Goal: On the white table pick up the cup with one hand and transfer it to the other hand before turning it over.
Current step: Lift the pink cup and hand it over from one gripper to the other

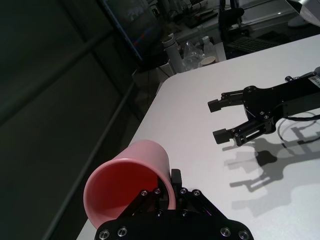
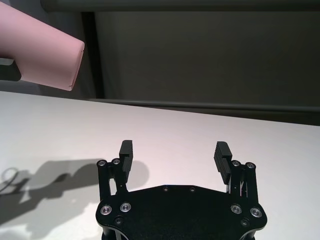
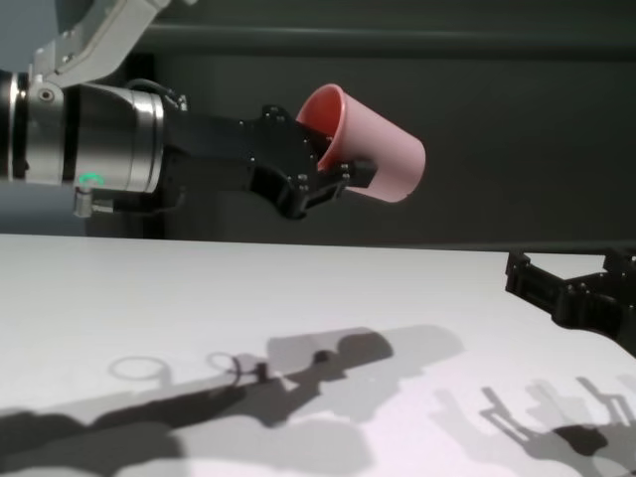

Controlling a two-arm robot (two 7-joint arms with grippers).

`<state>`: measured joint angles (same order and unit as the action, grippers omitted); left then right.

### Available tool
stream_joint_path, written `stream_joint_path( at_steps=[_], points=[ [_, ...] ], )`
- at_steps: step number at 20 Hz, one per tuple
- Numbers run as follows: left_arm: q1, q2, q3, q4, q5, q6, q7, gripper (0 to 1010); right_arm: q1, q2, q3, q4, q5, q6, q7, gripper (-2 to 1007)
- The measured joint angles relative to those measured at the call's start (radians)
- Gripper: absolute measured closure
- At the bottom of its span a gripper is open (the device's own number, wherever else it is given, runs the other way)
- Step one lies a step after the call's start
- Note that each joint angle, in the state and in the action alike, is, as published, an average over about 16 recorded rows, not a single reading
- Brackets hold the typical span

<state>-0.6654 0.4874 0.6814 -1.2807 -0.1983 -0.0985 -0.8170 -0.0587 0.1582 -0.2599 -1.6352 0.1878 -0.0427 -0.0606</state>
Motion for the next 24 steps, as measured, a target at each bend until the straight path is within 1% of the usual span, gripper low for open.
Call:
stream_joint_path(
  at_steps=[6, 12, 16, 24],
  points=[
    [0.026, -0.043, -0.048, 0.036, -0.131, -0.031, -0.01, 962, 0.0, 0.0, 0.0, 0.0, 0.0, 0.0, 0.0, 3],
    [0.039, -0.077, -0.076, 0.064, -0.234, -0.058, -0.031, 962, 0.0, 0.0, 0.0, 0.0, 0.0, 0.0, 0.0, 3],
    [0.04, -0.097, -0.084, 0.082, -0.285, -0.071, -0.044, 962, 0.0, 0.0, 0.0, 0.0, 0.0, 0.0, 0.0, 3],
    [0.027, -0.136, -0.086, 0.12, -0.359, -0.088, -0.078, 962, 0.0, 0.0, 0.0, 0.0, 0.0, 0.0, 0.0, 3]
  ],
)
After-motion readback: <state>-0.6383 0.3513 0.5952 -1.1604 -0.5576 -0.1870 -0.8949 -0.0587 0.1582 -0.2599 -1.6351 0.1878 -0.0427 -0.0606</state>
